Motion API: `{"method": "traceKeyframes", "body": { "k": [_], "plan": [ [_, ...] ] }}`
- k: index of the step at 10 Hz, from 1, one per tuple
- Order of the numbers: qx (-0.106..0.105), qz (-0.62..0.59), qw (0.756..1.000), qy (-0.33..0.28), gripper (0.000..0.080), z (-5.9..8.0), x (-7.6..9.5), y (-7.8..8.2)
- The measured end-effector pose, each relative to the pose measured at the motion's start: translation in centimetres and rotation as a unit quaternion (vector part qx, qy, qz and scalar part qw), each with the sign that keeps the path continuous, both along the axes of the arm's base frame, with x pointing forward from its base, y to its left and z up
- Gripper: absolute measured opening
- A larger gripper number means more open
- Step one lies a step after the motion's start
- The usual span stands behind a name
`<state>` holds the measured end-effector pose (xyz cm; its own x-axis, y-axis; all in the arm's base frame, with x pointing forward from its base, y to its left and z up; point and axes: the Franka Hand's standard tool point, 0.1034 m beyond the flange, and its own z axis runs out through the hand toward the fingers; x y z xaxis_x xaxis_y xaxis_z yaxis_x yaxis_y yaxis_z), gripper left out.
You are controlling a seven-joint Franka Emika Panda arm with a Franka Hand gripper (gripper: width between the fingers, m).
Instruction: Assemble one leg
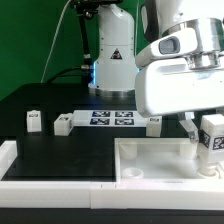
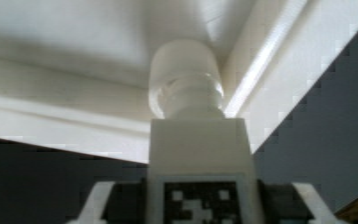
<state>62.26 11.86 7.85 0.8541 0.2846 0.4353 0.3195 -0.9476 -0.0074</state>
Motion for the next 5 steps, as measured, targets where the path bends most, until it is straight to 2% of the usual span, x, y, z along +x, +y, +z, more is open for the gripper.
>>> {"method": "traceKeyframes", "body": {
  "k": [2,5],
  "plan": [
    [0.000,-0.001,1.000,-0.005,0.0288,-0.1,0.1,0.0],
    [0.000,-0.002,1.000,0.001,0.0288,-1.1,0.1,-0.2]
  ]
}}
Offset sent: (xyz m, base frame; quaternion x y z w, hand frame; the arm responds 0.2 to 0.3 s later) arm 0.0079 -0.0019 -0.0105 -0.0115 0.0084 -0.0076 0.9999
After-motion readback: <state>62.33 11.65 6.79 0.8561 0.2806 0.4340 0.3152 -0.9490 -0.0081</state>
